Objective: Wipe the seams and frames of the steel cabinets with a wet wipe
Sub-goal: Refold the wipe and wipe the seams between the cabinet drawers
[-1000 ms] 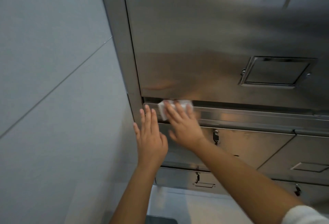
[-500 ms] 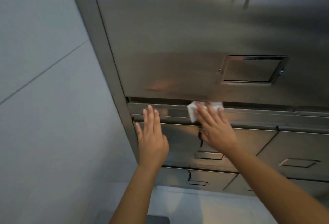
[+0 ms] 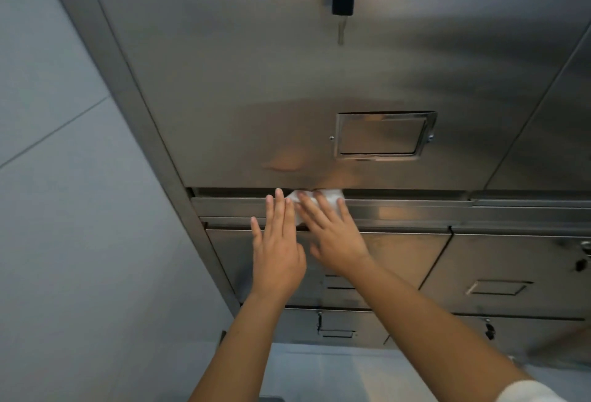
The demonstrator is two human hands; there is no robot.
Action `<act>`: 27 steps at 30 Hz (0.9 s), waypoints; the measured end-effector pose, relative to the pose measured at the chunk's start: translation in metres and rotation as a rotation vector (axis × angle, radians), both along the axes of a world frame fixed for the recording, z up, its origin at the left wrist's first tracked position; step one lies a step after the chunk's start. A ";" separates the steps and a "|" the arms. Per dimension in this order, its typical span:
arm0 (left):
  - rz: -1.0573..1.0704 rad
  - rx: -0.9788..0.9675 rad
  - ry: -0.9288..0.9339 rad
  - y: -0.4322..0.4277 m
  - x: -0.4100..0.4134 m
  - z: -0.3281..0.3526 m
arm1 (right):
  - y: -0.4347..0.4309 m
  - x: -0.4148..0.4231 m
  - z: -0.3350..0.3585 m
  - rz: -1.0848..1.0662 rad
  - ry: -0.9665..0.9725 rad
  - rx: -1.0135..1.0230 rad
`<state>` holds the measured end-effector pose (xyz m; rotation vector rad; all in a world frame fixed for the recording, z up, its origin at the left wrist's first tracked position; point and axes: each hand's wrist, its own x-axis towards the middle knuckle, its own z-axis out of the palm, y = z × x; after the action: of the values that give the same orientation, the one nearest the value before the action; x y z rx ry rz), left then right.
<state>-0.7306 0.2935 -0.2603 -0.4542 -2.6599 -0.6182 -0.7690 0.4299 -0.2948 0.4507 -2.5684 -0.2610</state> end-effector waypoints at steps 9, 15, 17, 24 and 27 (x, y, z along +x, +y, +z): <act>-0.076 -0.039 -0.061 0.050 0.011 -0.003 | 0.169 0.049 -0.011 -0.166 -0.051 0.008; -0.126 0.005 -0.073 0.076 0.017 -0.010 | 0.130 0.048 -0.013 -0.246 -0.061 -0.073; -0.139 0.001 -0.058 0.083 0.019 -0.010 | 0.109 0.040 -0.011 -0.194 -0.046 -0.065; -0.080 -0.004 -0.041 0.098 0.015 -0.011 | 0.120 0.036 -0.007 -0.076 0.024 -0.042; -0.072 -0.072 0.027 0.106 0.012 -0.015 | 0.162 0.044 -0.013 -0.097 0.023 -0.026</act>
<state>-0.7181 0.3991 -0.2749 -0.5770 -2.6574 -0.5344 -0.7249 0.5923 -0.3075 0.3125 -2.5718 -0.2658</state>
